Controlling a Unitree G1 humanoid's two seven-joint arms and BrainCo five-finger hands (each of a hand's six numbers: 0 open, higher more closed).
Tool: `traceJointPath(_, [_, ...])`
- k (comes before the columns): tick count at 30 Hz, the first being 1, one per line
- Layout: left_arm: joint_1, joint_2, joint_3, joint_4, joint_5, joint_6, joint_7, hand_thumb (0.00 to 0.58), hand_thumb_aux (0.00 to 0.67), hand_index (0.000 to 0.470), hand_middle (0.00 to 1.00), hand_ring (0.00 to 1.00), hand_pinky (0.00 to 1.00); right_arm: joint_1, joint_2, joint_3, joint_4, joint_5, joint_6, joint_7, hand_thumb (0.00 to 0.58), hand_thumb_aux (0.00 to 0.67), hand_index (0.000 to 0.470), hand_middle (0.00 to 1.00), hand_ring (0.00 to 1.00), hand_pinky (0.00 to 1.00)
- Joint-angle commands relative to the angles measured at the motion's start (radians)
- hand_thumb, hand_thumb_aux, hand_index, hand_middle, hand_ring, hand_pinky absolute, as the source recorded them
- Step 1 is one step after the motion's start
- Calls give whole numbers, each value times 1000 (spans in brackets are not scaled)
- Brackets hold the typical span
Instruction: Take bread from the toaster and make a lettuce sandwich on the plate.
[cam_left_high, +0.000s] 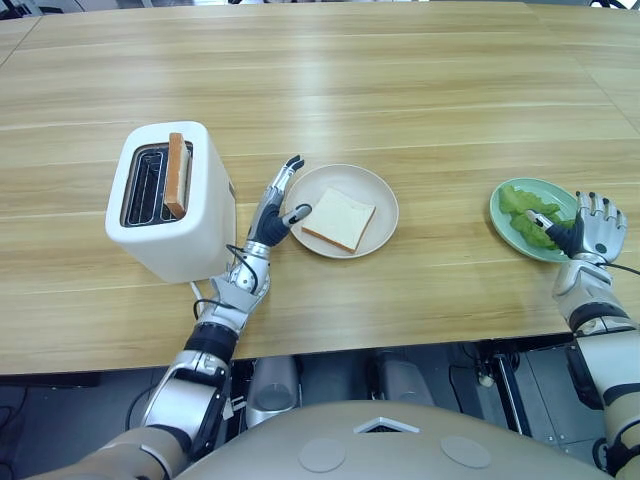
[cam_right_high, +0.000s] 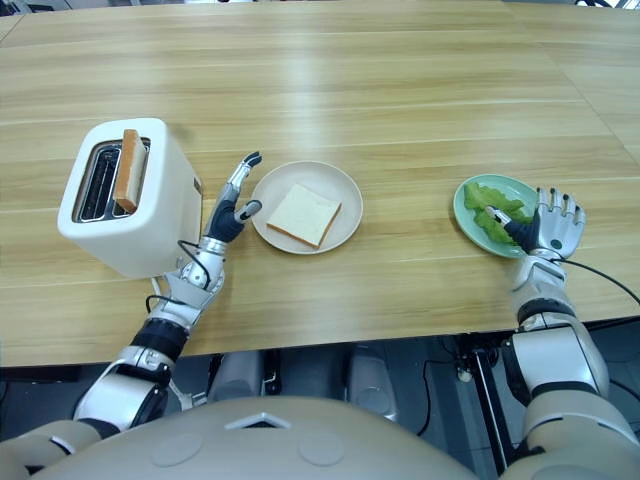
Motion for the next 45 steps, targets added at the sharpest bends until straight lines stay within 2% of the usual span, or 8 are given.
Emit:
traceJointPath(1, [42, 14, 10, -96, 11, 27, -8, 0, 0, 0, 0, 0, 0, -1, -3, 14, 17, 14, 11, 58, 0, 0, 0, 0, 0, 0])
traceJointPath(11, [77, 8, 7, -163, -4, 58, -42, 0, 0, 0, 0, 0, 0, 22, 13, 35, 35, 20, 28, 137, 0, 0, 0, 0, 0, 0])
traceJointPath(14, [76, 7, 8, -164, -4, 58, -47, 0, 0, 0, 0, 0, 0, 27, 10, 34, 36, 25, 32, 136, 53, 32, 22, 0, 0, 0])
traceJointPath(15, [75, 8, 8, -164, -4, 59, -49, 0, 0, 0, 0, 0, 0, 28, 9, 34, 35, 27, 33, 135, 441, 342, 235, 0, 0, 0])
traceJointPath(16, [77, 8, 10, -166, -4, 60, -50, 0, 0, 0, 0, 0, 0, 28, 8, 35, 35, 28, 34, 136, 509, 436, 299, 0, 0, 0])
traceJointPath(21, [87, 10, 13, -181, -7, 63, -55, 0, 0, 0, 0, 0, 0, 28, 6, 39, 36, 27, 38, 145, 530, 473, 325, 0, 0, 0])
traceJointPath(25, [89, 9, 14, -185, -8, 64, -59, 0, 0, 0, 0, 0, 0, 33, 2, 38, 36, 29, 39, 146, 580, 662, 455, 0, 0, 0])
traceJointPath(45, [98, -9, 36, -184, -21, 52, -55, 0, 0, 0, 0, 0, 0, -2, 1, 72, -23, -3, -77, -121, 580, 670, 460, 0, 0, 0])
